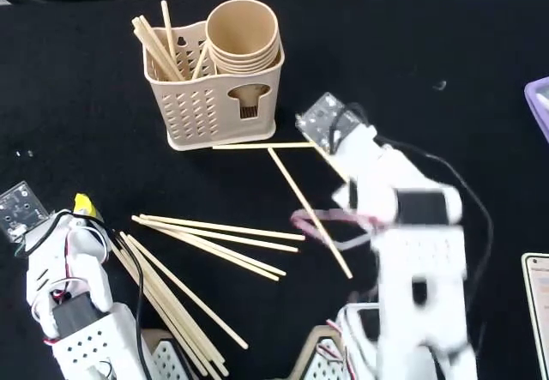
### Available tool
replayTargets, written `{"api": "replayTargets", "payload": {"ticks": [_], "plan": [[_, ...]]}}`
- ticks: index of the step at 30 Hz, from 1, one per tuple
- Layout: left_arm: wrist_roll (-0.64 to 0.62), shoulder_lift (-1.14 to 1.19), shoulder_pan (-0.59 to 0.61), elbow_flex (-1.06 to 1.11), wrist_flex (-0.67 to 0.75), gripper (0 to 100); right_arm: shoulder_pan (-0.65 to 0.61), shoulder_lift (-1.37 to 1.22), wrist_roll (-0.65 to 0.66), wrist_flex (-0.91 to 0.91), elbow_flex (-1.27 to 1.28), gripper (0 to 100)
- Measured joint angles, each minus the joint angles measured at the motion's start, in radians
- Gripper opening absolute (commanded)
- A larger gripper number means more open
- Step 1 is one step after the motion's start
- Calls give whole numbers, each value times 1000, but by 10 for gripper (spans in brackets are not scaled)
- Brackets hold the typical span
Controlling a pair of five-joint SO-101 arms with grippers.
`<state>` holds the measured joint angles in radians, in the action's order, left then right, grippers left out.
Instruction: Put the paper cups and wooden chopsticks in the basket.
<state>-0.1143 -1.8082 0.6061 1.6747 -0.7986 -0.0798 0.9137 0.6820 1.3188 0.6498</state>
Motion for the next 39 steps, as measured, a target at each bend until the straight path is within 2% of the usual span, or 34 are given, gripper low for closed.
{"api": "replayTargets", "payload": {"ticks": [4, 8, 14, 18, 22, 32, 39], "plan": [[0, 0, 0, 0, 0, 166, -249, 153, -299, -72, -133, 11], [0, 0, 0, 0, 0, 166, -439, 147, -506, -342, -141, 11], [0, 0, 0, 0, 0, 166, -542, -12, -562, -911, -48, 11], [0, 0, 0, 0, 0, 166, -552, -181, -562, -1192, -58, 11], [0, 0, 0, 0, 0, 166, -554, -381, -562, -1249, -172, 11], [0, 0, 0, 0, 0, 166, -551, -835, -563, -1255, -562, 11], [0, 0, 0, 0, 0, 166, -517, -980, -562, -1255, -605, 11]]}}
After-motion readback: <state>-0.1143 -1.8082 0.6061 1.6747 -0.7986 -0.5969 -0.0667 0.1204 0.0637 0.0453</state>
